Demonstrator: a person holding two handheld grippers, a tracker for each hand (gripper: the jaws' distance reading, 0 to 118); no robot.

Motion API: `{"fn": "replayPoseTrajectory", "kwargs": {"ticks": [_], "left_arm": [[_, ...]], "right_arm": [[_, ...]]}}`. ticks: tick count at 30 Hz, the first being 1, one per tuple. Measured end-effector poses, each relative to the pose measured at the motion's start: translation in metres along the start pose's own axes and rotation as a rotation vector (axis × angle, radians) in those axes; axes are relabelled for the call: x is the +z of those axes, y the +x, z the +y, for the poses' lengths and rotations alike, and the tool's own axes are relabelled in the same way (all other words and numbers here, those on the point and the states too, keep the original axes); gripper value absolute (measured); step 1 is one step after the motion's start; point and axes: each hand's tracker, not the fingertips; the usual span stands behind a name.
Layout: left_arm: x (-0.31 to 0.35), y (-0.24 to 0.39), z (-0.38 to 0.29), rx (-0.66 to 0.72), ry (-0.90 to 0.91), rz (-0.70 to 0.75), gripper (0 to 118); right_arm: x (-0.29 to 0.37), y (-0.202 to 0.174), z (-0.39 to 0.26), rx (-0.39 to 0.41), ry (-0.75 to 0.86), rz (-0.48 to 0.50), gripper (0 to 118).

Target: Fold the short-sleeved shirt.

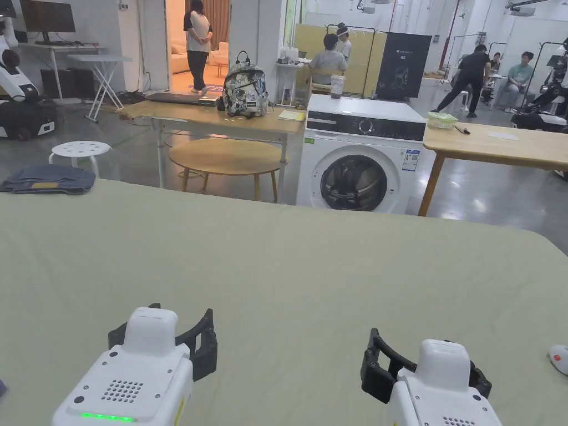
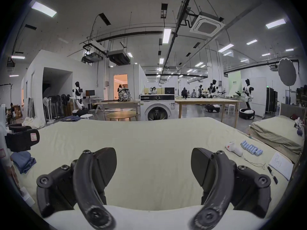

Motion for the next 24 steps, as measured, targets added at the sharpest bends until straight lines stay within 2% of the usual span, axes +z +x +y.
{"fn": "replayPoseTrajectory", "kwargs": {"ticks": [5, 9, 14, 18, 24], "left_arm": [[-0.003, -0.003, 0.004, -0.009, 0.032, 0.009, 66], [-0.003, -0.009, 0.007, 0.037, 0.063, -0.025, 67], [-0.009, -0.010, 0.009, 0.062, 0.037, -0.022, 75], [-0.011, -0.013, 0.008, 0.089, 0.016, -0.037, 76], [-0.013, -0.014, 0.005, 0.097, 0.015, -0.038, 77]], "right_arm": [[0.000, 0.000, 0.002, -0.004, 0.006, 0.017, 94], [-0.005, 0.001, 0.003, -0.013, 0.000, 0.024, 94], [-0.014, -0.004, 0.001, 0.034, -0.007, -0.014, 94], [-0.019, -0.002, 0.003, 0.017, -0.034, 0.014, 97], [-0.024, -0.005, 0.006, 0.001, -0.050, -0.006, 97]]}}
